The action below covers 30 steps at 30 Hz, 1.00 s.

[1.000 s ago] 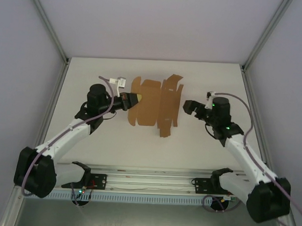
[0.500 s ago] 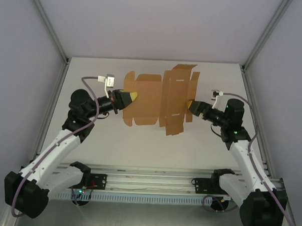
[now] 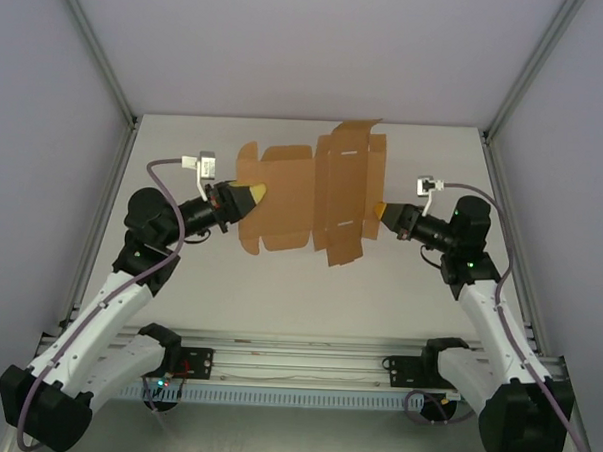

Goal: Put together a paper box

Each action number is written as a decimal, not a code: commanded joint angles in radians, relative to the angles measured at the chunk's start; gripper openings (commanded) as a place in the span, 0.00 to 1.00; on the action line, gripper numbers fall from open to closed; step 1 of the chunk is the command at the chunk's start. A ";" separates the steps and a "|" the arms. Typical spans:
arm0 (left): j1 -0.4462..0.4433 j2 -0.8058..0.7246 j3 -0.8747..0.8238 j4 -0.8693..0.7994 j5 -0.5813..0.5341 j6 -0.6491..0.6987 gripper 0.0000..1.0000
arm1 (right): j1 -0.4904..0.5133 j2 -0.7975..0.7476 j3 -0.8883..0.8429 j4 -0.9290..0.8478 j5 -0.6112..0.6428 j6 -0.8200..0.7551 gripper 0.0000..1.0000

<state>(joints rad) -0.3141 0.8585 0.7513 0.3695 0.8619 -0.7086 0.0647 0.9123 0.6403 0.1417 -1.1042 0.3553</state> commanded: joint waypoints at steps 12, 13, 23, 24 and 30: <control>0.001 -0.048 -0.084 -0.362 -0.391 0.137 0.99 | 0.077 0.009 0.059 -0.273 0.275 -0.375 0.00; 0.001 -0.051 -0.089 -0.414 -0.461 0.149 1.00 | 0.099 0.028 0.074 -0.318 0.324 -0.416 0.00; 0.003 -0.032 -0.195 -0.583 -0.767 0.172 1.00 | 0.391 0.335 0.136 -0.343 0.861 -0.725 0.00; 0.004 -0.021 -0.195 -0.573 -0.757 0.173 1.00 | 0.417 0.368 0.148 -0.332 0.927 -0.759 0.00; 0.004 0.093 -0.136 -0.530 -0.677 0.191 1.00 | 0.559 0.512 0.135 -0.117 1.225 -1.113 0.00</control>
<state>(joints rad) -0.3138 0.9115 0.5652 -0.1844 0.1715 -0.5442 0.5766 1.3865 0.7586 -0.1104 -0.1143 -0.5201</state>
